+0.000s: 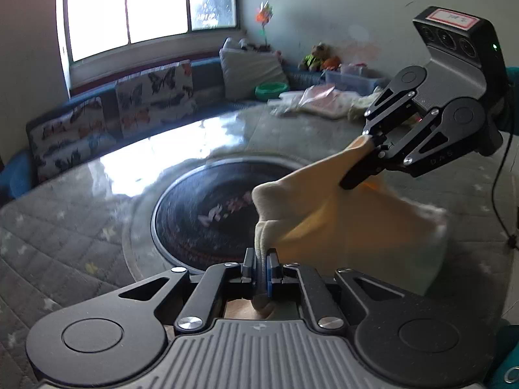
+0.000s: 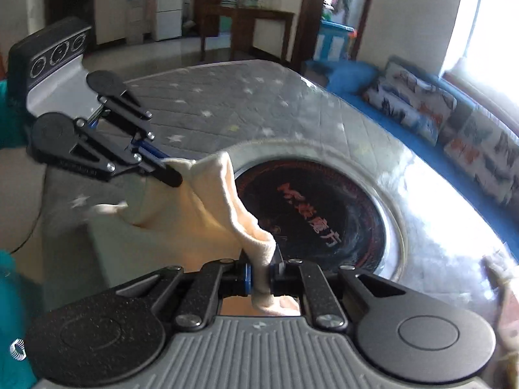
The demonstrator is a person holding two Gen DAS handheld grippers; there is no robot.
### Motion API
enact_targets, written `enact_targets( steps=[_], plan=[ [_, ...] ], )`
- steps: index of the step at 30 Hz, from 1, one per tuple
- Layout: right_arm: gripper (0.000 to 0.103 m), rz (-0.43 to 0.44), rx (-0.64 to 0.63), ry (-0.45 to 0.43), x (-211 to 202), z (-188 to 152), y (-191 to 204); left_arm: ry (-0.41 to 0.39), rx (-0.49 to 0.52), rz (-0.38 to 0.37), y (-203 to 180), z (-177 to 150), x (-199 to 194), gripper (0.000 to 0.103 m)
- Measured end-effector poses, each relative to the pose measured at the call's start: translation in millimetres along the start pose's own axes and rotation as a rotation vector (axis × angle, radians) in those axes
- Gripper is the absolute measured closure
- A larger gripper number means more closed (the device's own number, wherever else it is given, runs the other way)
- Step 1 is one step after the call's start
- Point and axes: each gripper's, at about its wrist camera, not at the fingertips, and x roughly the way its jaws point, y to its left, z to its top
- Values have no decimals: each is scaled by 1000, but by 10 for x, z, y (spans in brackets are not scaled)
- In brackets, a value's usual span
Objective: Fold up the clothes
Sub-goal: 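Lift the hem with both grippers and fold it toward the collar, then release the hem with both grippers and lay the fold flat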
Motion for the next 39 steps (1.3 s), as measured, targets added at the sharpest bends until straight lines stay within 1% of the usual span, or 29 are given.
enact_targets(
  steps=[2, 3, 5, 10, 13, 16, 18, 19, 22, 24, 25, 27, 30, 32, 34, 37, 39],
  plan=[
    [84, -19, 42, 6, 130, -96, -28, 28, -28, 8, 84, -46, 107, 92],
    [80, -29, 63, 8, 195, -144, -43, 29, -38, 13, 116, -57, 118, 91],
    [79, -44, 126, 15, 231, -245, -69, 27, -57, 26, 177, -74, 132, 86],
    [72, -98, 242, 15, 21, -573, -145, 29, -95, 102, 348, -95, 104, 85],
    [72, -142, 316, 4, -101, -719, -197, 27, -129, 175, 445, -110, 53, 85],
    [72, -183, 385, -16, -189, -838, -246, -8, -177, 195, 479, -76, -75, 85],
    [72, -204, 416, -31, -208, -882, -281, -41, -171, 167, 376, -32, -177, 85],
    [72, -200, 427, -42, -187, -877, -307, -53, -166, 143, 309, -16, -209, 85],
    [72, -196, 442, -60, -143, -880, -346, -71, -154, 46, 74, 14, -251, 85],
    [73, -208, 442, -53, -72, -886, -352, -58, -146, -1, -40, -3, -208, 85],
    [73, -221, 438, -49, -38, -883, -351, -43, -138, -9, -82, -21, -165, 84],
    [71, -268, 413, -39, 8, -875, -338, -12, -143, 11, -76, -78, -81, 84],
    [71, -310, 388, -35, 0, -840, -303, 28, -167, 42, -15, -165, 18, 84],
    [71, -303, 376, -48, -34, -789, -271, 27, -191, 46, 56, -194, 3, 84],
    [71, -255, 388, -70, -41, -711, -242, 22, -198, 55, 86, -206, -13, 83],
    [71, -175, 395, -84, 61, -585, -188, 18, -202, 69, 108, -214, -20, 78],
    [71, -151, 386, -80, 183, -518, -146, 17, -206, 75, 127, -219, -16, 78]
  ],
)
